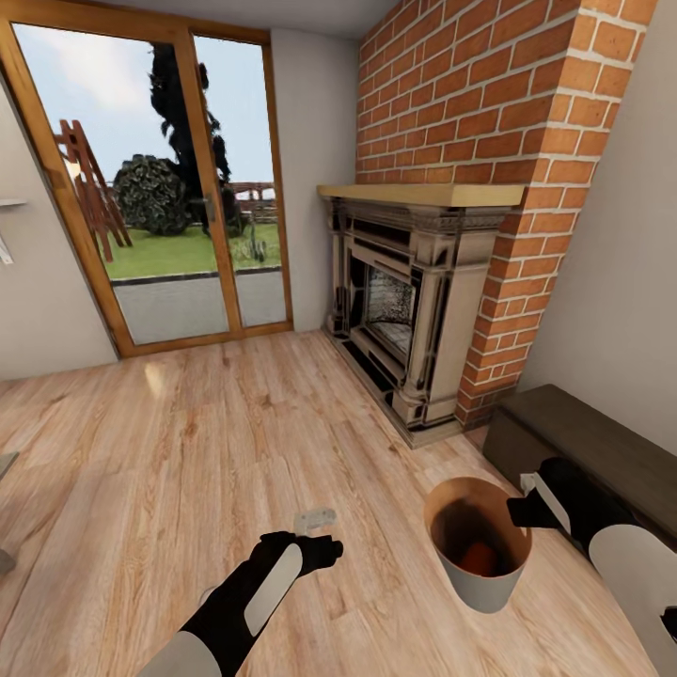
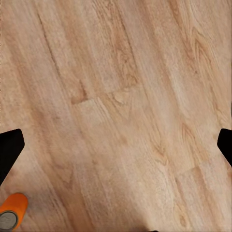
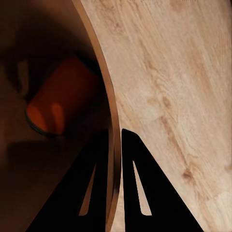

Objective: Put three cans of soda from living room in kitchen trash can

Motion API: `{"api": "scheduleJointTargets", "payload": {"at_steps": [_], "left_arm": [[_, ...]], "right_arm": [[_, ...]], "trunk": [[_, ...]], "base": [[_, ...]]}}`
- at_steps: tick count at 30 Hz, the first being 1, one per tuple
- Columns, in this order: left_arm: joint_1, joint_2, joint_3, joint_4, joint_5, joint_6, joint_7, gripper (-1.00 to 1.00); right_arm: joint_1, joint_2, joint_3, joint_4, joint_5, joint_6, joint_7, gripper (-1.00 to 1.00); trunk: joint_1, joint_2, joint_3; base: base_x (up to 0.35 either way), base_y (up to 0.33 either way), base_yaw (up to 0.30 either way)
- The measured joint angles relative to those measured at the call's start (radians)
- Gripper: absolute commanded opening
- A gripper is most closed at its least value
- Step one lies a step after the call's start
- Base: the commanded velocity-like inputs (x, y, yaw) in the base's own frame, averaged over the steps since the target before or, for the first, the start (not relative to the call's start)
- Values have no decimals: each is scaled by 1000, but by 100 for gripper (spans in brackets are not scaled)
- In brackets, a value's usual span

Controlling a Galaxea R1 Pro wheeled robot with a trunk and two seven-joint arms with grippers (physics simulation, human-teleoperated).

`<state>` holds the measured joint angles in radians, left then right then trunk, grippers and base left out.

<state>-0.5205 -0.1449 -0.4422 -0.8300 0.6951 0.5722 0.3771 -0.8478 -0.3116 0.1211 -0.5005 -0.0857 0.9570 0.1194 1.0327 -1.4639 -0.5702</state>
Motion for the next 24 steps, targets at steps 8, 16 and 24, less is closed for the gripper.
{"api": "scheduleJointTargets", "payload": {"at_steps": [8, 16, 24], "left_arm": [[0, 2, 0, 1, 3, 2, 10, 100], [0, -1, 1, 24, 3, 3, 11, 100], [-1, -3, 1, 57, 6, 2, 11, 100]], "right_arm": [[-1, 3, -1, -22, -1, 7, 61, -100], [-81, 7, 0, -56, 13, 89, 83, -100], [-355, 34, 85, 148, -3, 90, 87, -100]], "trunk": [[0, 0, 0], [0, 0, 0], [0, 0, 0]], "base": [[0, 0, 0], [0, 0, 0], [0, 0, 0]]}}
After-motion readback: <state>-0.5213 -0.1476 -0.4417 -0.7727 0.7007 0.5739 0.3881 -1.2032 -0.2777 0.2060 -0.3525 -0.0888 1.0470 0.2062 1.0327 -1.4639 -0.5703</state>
